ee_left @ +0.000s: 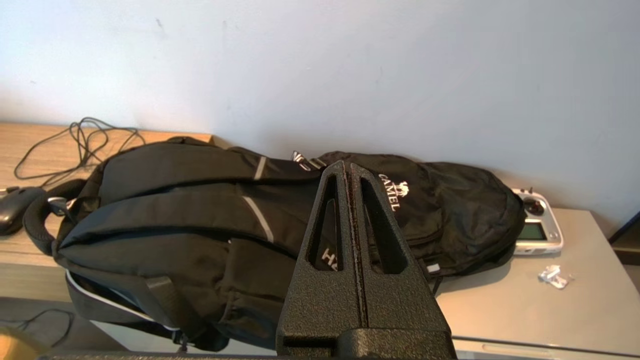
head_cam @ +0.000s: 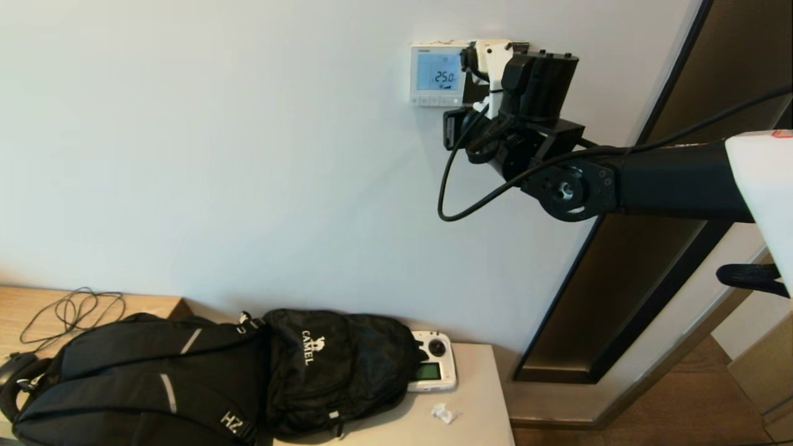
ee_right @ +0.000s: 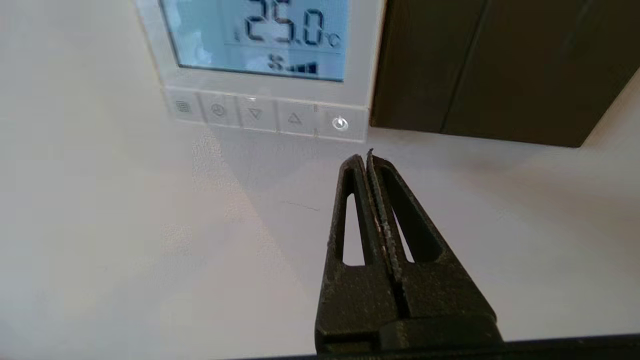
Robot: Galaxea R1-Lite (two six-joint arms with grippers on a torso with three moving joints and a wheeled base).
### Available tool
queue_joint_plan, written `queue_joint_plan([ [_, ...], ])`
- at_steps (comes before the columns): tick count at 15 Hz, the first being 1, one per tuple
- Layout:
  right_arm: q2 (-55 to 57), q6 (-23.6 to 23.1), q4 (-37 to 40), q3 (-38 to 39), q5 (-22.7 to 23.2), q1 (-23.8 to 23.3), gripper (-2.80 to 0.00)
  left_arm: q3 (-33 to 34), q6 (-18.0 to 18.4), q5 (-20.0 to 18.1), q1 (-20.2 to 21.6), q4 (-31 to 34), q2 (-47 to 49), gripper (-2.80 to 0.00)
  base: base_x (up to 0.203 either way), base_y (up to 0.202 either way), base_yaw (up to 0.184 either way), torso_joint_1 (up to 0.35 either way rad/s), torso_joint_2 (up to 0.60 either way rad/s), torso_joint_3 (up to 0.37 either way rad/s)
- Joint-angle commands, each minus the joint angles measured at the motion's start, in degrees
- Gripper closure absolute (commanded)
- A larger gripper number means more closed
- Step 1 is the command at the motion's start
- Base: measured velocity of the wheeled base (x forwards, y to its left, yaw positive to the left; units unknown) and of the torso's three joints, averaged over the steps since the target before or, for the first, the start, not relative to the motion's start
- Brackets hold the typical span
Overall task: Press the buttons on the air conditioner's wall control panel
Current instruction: Turn off the central air conditioner
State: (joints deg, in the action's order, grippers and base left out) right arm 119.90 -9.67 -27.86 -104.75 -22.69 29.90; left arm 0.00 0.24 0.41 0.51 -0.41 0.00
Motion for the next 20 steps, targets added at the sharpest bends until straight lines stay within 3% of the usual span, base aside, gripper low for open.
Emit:
queue_joint_plan([
  [1,0.3,-0.1,0.1,-1.4,-0.2,0.0,0.00,0.0,0.1,0.1,0.0,0.0,0.0,0.00,0.000,0.000,0.000,0.000,0.00,0.000],
  [7,3.9,-0.2,1.7,-6.8,-0.3,0.0,0.00,0.0,0.0,0.0,0.0,0.0,0.0,0.00,0.000,0.000,0.000,0.000,0.00,0.000],
  [20,3.3,-0.1,0.7,-5.0,-0.2,1.2,0.00,0.0,0.1,0.1,0.1,0.0,0.0,0.00,0.000,0.000,0.000,0.000,0.00,0.000],
])
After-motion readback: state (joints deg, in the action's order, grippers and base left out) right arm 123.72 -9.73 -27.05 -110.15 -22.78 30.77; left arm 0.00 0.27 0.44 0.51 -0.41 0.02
